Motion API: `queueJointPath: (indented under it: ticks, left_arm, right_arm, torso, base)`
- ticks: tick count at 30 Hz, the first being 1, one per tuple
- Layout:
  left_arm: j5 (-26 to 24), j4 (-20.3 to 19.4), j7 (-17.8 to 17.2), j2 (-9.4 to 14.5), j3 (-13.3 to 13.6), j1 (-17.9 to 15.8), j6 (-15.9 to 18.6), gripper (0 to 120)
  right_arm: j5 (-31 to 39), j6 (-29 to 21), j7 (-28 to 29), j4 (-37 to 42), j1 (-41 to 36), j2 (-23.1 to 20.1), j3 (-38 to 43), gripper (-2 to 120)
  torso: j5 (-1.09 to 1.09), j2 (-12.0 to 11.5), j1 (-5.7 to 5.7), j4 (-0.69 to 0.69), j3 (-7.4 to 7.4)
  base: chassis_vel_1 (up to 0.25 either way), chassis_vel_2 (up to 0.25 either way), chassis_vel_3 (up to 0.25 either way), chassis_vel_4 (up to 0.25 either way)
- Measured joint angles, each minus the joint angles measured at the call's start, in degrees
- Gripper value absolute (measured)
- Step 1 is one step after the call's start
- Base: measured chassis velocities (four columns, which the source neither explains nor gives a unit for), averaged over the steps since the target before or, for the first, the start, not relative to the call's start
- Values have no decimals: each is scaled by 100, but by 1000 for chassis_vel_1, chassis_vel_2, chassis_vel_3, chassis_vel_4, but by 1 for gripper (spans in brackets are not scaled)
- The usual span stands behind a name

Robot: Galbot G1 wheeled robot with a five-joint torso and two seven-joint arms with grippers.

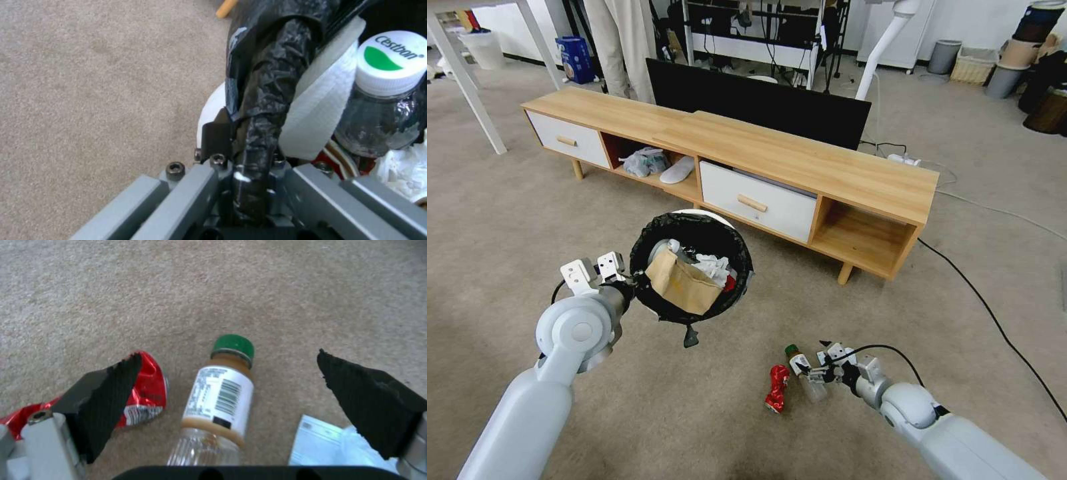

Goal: Pick up the trash bin and place the garbage on the floor into it.

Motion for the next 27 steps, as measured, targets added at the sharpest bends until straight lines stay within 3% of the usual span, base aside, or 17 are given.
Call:
queueJointPath:
  ticks: [27]
  left_arm:
    - [52, -46, 23, -32, -53, 73, -22, 0]
  right_arm:
    - [-285, 207, -78, -930, 20, 433, -13, 100]
  torso:
    - [1, 0, 0, -1, 0]
  base:
    - [0, 0, 0, 0]
